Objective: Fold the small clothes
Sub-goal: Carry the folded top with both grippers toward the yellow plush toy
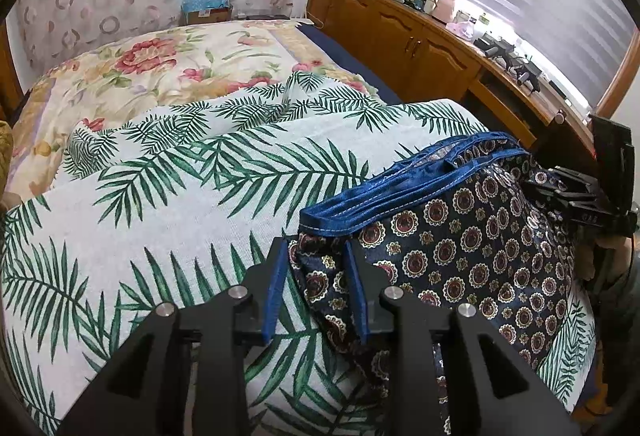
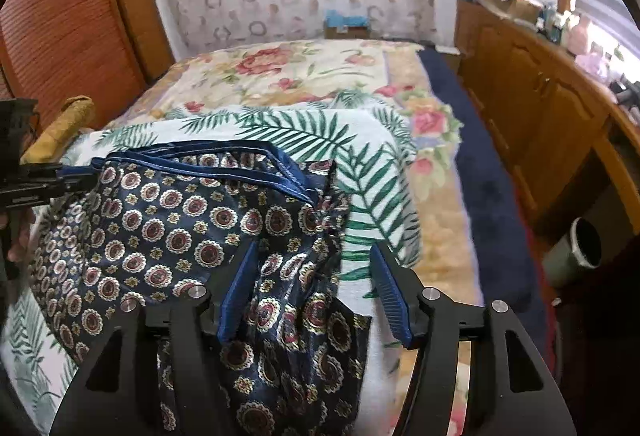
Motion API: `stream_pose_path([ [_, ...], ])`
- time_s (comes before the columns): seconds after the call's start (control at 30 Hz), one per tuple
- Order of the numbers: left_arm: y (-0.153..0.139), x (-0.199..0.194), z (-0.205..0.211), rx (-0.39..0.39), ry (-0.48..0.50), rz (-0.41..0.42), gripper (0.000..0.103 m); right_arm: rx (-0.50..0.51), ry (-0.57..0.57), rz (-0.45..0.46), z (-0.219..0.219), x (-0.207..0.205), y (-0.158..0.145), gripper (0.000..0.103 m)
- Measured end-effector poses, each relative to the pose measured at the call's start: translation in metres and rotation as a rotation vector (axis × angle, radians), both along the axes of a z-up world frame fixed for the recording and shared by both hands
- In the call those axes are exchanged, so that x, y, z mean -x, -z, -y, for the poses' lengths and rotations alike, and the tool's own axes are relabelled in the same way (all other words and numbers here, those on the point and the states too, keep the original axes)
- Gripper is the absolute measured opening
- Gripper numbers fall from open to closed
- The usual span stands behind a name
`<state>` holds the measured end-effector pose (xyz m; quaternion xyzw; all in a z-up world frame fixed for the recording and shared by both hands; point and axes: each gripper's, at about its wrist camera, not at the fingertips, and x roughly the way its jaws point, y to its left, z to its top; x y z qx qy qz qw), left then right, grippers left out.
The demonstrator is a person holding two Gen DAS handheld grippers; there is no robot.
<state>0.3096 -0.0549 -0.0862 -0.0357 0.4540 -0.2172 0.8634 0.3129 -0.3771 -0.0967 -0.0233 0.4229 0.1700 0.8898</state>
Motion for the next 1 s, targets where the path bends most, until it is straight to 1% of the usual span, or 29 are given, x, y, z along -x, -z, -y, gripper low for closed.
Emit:
stream_pose_path([
  [0.07,0.0,-0.001,-0.003,0.019,-0.001,-0.004,0.027,-0.018,-0.014,-0.026,0.0,-0.003,0.002,0.06],
  [0.17,0.002,-0.002,-0.008,0.045,-0.005,-0.015,0.027,-0.016,-0.036,-0.032,-0.006,-0.005,0.002,0.06],
  [0.33,0.001,-0.001,-0.006,0.047,-0.01,-0.011,0.027,-0.002,-0.064,-0.027,-0.016,-0.004,0.004,0.059],
  [0.4,0.001,-0.001,-0.004,0.047,-0.004,-0.008,0.026,-0.006,-0.082,-0.024,-0.018,-0.004,0.004,0.05],
  [0.43,0.001,-0.001,-0.004,0.053,0.0,-0.006,0.022,-0.02,-0.099,-0.028,-0.019,-0.004,0.004,0.039],
  [0.47,0.002,0.0,-0.004,0.068,0.016,-0.008,0.012,-0.051,-0.12,-0.039,-0.019,-0.003,0.005,0.024],
  [0.5,0.002,0.002,-0.004,0.079,0.027,-0.006,0.008,-0.066,-0.13,-0.043,-0.02,-0.002,0.004,0.02],
  [0.57,0.0,0.006,-0.004,0.096,0.033,0.005,0.002,-0.031,-0.134,-0.011,-0.027,0.005,0.001,0.015],
  [0.63,-0.009,0.012,-0.008,0.127,0.03,0.031,0.002,-0.026,-0.122,0.013,-0.031,0.011,-0.002,0.014],
  [0.73,-0.029,0.026,-0.016,0.158,0.012,0.092,0.001,-0.039,-0.096,0.067,-0.031,0.022,-0.014,0.013],
  [1.0,-0.073,0.063,-0.038,0.184,-0.022,0.234,0.001,-0.087,-0.099,0.186,-0.045,0.047,-0.057,0.012],
])
